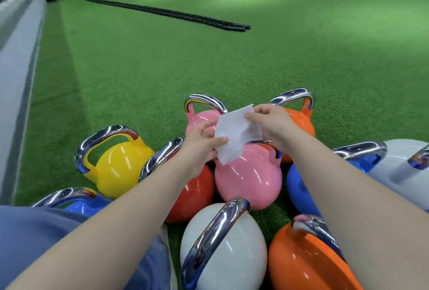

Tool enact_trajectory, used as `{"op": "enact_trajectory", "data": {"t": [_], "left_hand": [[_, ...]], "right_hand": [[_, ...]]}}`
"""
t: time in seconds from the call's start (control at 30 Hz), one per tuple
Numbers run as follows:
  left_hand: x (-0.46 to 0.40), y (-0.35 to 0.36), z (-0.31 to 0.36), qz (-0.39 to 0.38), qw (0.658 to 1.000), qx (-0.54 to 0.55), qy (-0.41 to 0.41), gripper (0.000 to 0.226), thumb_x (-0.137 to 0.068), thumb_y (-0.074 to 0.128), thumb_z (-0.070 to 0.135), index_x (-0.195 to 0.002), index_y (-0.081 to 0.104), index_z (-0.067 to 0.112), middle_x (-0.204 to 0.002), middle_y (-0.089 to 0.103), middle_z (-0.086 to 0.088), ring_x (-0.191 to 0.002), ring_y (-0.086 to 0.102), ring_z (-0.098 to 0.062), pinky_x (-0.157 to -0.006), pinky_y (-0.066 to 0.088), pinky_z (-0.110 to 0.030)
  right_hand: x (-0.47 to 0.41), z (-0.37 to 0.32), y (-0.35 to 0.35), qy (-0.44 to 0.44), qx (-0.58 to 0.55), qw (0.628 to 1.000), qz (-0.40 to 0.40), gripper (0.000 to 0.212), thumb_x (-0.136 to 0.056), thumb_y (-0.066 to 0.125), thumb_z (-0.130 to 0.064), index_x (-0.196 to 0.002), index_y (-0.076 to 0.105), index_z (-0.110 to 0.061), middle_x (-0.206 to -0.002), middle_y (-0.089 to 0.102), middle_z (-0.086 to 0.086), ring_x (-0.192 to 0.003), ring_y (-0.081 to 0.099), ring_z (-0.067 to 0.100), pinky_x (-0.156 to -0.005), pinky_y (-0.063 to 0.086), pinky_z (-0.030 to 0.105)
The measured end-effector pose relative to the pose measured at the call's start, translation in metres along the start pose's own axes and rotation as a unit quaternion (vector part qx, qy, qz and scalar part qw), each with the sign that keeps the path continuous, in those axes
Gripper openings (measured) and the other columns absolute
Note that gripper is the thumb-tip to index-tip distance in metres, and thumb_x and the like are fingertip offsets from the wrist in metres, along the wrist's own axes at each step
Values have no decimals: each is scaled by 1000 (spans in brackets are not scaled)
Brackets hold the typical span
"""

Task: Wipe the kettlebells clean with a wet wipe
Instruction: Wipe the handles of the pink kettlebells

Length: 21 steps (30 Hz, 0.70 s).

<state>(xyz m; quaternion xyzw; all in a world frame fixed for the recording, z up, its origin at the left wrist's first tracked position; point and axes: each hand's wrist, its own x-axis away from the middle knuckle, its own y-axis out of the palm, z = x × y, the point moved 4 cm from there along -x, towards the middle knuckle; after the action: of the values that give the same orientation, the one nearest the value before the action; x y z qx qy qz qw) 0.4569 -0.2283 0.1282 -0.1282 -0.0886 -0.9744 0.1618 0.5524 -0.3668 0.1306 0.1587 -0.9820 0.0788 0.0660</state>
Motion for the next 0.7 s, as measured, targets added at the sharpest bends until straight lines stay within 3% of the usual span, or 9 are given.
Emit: {"op": "enact_trajectory", "data": {"t": [0.17, 0.3, 0.4, 0.53, 0.6, 0.7], "left_hand": [[-1, -3, -1, 31, 995, -82, 57, 48, -79, 57, -16, -121, 49, 8, -96, 58, -1, -80, 59, -14, -69, 51, -30], [-6, -6, -12, 67, 982, -160, 80, 39, -78, 63, -9, -112, 55, 9, -100, 60, -7, -92, 58, -17, -76, 50, -24], [-5, -6, -20, 80, 970, -211, 89, 35, -78, 66, -5, -107, 57, 13, -88, 60, 2, -83, 58, -9, -74, 48, -21], [-6, -2, -33, 63, 968, -236, 48, 30, -80, 66, -1, -108, 57, 7, -73, 58, 3, -54, 59, -3, -74, 54, -38], [-9, -1, -31, 74, 945, -306, 92, 24, -80, 66, 1, -102, 60, 9, -72, 55, 8, -60, 60, -4, -75, 55, -38], [-11, 6, -20, 64, 880, -417, 218, 23, -80, 63, -2, -101, 65, 9, -87, 50, 8, -82, 55, -12, -82, 45, -23]], "right_hand": [[-9, -2, 3, -37, 66, 997, 36, 25, -82, 62, -11, -60, 55, -21, -61, 51, -2, -63, 45, 16, -58, 39, 27], [-21, -3, 4, -68, 173, 981, 47, 28, -83, 62, -15, -58, 54, -24, -38, 48, -14, -56, 41, 12, -53, 34, 23], [-27, -7, 6, -97, 249, 963, 43, 2, -82, 64, -15, -83, 66, -17, -68, 56, -6, -74, 49, 15, -64, 35, 22], [-37, -9, 11, -118, 351, 929, 25, 16, -79, 67, -11, -94, 68, -16, -93, 66, 7, -82, 56, 21, -71, 39, 22], [-41, -9, 15, -126, 384, 914, 8, 21, -80, 61, -3, -96, 68, -15, -99, 67, 8, -91, 59, 24, -74, 42, 24], [-43, -8, 21, -132, 409, 903, -11, 29, -79, 52, 4, -95, 68, -15, -100, 66, 8, -93, 60, 25, -80, 48, 31]]}}
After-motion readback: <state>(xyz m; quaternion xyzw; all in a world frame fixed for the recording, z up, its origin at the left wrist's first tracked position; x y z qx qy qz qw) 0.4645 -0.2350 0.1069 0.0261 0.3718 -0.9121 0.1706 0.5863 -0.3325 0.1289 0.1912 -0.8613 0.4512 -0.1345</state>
